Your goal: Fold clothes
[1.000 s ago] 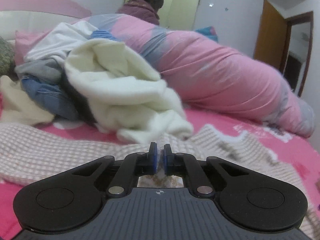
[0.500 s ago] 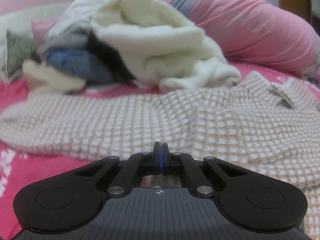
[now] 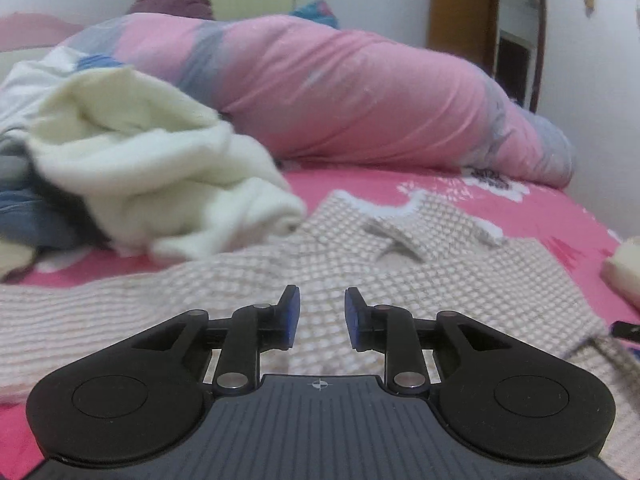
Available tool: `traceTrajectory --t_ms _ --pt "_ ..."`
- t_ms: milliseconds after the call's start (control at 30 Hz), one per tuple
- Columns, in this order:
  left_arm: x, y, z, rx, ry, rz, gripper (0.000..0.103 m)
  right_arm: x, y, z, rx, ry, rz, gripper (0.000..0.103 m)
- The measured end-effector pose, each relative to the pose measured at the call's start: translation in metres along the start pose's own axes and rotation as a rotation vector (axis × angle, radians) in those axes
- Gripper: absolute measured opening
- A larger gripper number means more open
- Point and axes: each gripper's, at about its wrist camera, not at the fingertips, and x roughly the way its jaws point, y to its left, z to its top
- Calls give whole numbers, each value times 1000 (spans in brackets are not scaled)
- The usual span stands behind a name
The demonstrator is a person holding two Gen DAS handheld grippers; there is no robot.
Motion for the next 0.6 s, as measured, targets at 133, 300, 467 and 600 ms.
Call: traceTrajectory --t_ms 133,300,467,600 --pt "36 10 -23 6 97 21 25 -14 44 12 -183 -53 -3 44" --pt "37 29 -36 -83 65 -50 25 20 91 1 -443 38 -15 40" --pt "40 43 -39 -178 51 -116 25 43 95 2 -455 154 -46 40" --pt "38 48 -41 -214 40 -140 25 45 110 31 -432 87 -36 39"
